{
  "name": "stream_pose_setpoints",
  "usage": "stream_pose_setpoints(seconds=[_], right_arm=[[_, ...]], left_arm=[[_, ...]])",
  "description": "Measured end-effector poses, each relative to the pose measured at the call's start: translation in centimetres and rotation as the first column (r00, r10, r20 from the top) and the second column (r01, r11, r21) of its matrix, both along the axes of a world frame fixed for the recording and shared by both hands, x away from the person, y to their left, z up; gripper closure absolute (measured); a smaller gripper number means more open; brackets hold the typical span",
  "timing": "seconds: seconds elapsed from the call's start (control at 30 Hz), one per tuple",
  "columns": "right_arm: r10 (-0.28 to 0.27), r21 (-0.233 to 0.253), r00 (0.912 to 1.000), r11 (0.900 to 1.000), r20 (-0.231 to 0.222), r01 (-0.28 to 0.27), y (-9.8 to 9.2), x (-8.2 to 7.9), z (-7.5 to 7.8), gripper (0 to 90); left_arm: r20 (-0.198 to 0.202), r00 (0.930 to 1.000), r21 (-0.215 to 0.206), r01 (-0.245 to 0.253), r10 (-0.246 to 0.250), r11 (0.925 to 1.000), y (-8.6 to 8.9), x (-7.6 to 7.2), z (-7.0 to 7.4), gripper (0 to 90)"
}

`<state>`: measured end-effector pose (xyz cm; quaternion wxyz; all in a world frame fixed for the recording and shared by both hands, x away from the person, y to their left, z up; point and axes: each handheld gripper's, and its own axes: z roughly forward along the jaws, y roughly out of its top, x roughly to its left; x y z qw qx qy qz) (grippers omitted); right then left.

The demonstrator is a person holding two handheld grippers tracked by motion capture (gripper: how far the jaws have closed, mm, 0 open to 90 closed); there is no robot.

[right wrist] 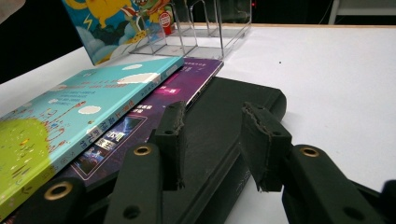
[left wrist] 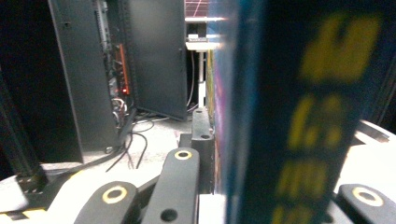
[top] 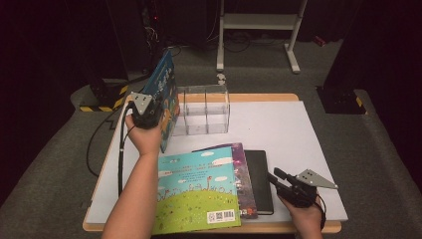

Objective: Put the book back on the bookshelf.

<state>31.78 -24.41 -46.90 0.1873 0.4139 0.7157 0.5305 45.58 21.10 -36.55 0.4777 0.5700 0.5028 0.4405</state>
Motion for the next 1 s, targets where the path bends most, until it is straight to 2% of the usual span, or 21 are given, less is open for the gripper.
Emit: stream_pose_setpoints(seconds=[0.13, 0.27, 0.4, 0.53, 0.73, 1.0], right_arm=[[0.003, -0.001, 1.0, 1.0, 0.0, -0.003, 0.1, 0.0, 0.0, 60.7], [0.006, -0.006, 1.0, 1.0, 0.001, -0.006, 0.2, -0.1, 0.1, 60.7], [0.008, -0.011, 1.0, 1.0, 0.004, -0.008, 0.3, -0.2, 0.1, 60.8], [0.007, -0.01, 1.0, 1.0, 0.002, -0.007, 0.3, -0.2, 0.0, 60.8], [0.007, -0.013, 1.0, 1.0, 0.001, -0.007, 0.3, -0.2, 0.0, 61.0], [0.011, -0.012, 0.9999, 1.0, -0.003, -0.011, 0.3, -0.1, -0.1, 61.1]], left_arm=[[-0.011, 0.9999, 0.022, -0.001, 0.001, 0.9998, 0.0, -0.6, -0.2, 79.7], [-0.028, 0.999, 0.068, -0.033, 0.035, 0.9971, -0.1, -1.0, 0.1, 78.7], [-0.033, 0.9967, 0.079, -0.072, 0.075, 0.9943, -0.1, -0.8, 0.1, 78.9], [-0.026, 0.9966, 0.1, -0.075, 0.078, 0.9922, -0.4, -0.3, 0.1, 79.0], [-0.023, 0.9956, 0.094, -0.089, 0.091, 0.9916, -0.3, 0.3, 0.1, 78.8], [-0.016, 0.9971, 0.087, -0.073, 0.075, 0.9935, 0.2, 0.6, 0.1, 78.4]])
